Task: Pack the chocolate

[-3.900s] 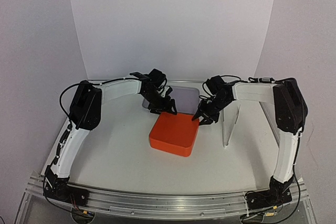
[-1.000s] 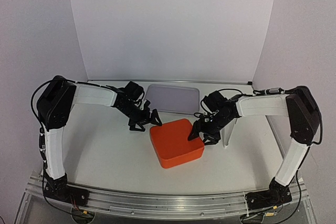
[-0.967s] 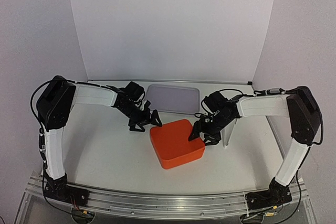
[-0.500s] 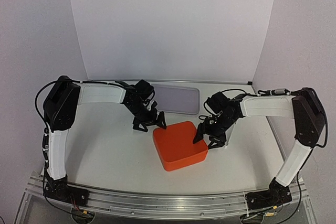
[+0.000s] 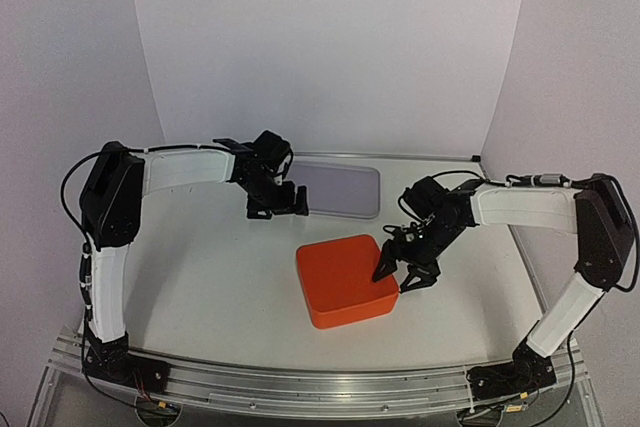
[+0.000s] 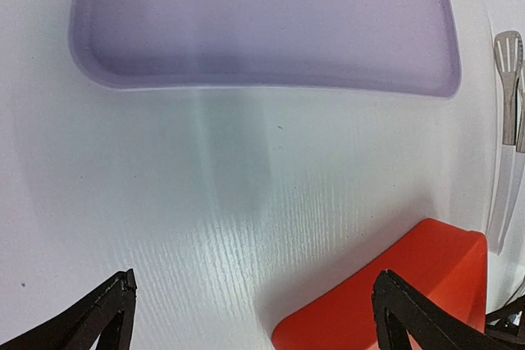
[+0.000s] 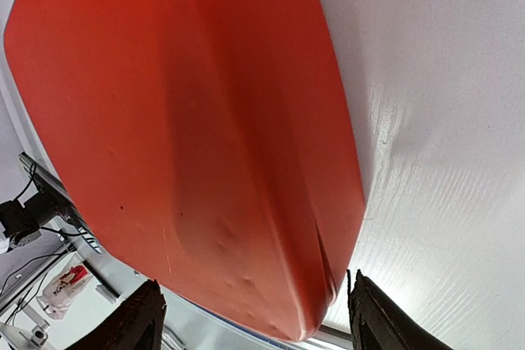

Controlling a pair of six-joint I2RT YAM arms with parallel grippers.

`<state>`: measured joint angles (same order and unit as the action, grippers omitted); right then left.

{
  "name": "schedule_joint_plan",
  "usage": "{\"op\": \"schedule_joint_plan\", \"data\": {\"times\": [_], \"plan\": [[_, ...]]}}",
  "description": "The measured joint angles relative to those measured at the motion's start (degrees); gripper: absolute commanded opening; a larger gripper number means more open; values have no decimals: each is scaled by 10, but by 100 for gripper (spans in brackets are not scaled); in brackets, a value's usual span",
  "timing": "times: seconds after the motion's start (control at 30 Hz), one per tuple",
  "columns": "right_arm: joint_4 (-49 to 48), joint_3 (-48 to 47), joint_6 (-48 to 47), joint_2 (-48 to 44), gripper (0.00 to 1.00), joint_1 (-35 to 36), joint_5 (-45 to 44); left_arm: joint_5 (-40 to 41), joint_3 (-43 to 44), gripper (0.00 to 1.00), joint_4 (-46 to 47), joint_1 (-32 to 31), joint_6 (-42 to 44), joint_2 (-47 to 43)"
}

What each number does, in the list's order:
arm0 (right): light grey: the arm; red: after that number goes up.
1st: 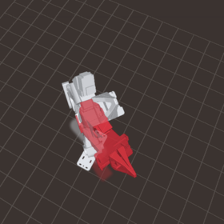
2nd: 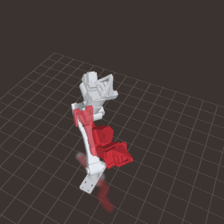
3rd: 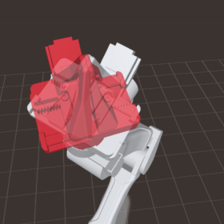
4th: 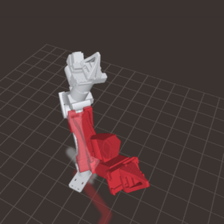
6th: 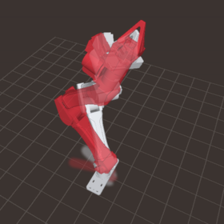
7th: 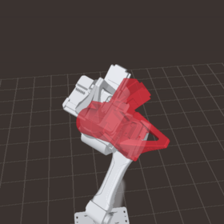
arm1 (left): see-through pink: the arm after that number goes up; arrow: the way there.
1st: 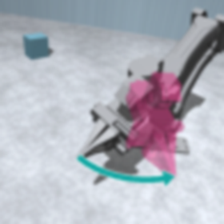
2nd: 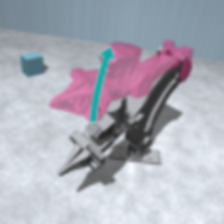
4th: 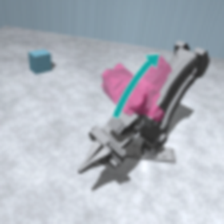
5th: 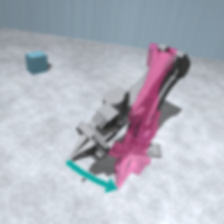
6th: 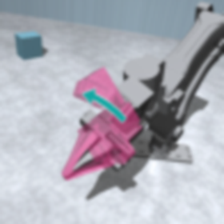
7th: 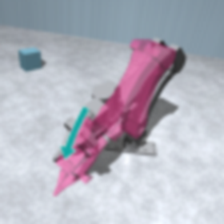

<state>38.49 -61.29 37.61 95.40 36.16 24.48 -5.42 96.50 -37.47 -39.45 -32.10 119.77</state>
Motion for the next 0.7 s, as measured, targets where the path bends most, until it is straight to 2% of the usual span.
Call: {"op": "schedule_joint_plan", "data": {"times": [0.27, 0.43, 0.7], "plan": [[3, 61, 47, -55, 73, 0, -45, -33, -145, 100, 9, -29, -27, -119], [-29, 65, 80, -46, 72, 9, -47, -106, -188, 100, 54, -75, -44, -115], [-73, 65, 119, -26, 66, 34, -43, -179, -206, 96, 124, -82, -58, -94]]}}
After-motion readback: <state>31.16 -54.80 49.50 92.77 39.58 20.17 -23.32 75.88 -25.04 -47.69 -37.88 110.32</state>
